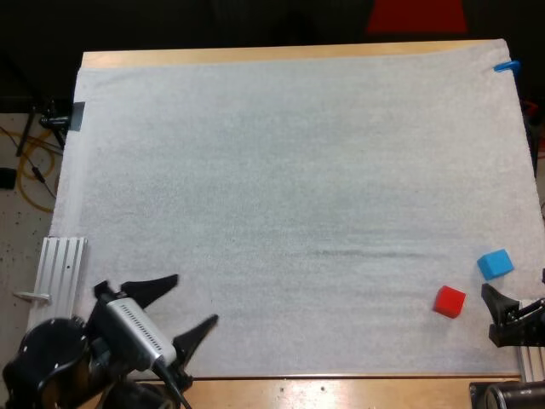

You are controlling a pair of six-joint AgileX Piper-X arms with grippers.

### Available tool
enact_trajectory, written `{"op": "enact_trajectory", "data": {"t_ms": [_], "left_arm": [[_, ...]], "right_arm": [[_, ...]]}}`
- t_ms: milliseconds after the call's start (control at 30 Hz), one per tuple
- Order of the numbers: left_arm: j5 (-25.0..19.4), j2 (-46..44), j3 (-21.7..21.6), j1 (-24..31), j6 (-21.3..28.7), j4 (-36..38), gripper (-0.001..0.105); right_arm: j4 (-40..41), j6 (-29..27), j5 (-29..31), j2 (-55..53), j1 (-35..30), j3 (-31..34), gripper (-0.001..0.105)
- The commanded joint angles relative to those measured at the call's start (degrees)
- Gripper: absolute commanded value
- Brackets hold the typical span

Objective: Stack red cube on blue cube

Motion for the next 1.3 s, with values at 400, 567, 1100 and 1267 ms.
{"op": "enact_trajectory", "data": {"t_ms": [400, 567, 1100, 1267], "left_arm": [[2.7, 9.8, -4.0, -14.2, 0.0, 1.0, 0.069], [2.7, 11.4, -4.0, -14.2, 1.2, 1.0, 0.069], [2.7, 11.7, -4.0, -14.2, 2.1, 1.0, 0.069], [2.7, 11.7, -4.0, -14.2, 2.1, 1.0, 0.069]], "right_arm": [[6.8, -2.5, 7.5, 14.2, 10.9, -5.0, 0.079], [4.8, -3.5, 13.6, 22.2, 14.7, -3.2, 0.079], [-13.3, -1.0, 11.1, 40.0, 15.1, 15.4, 0.079], [-18.6, -0.3, 11.4, 44.3, 15.1, 18.6, 0.079]]}}
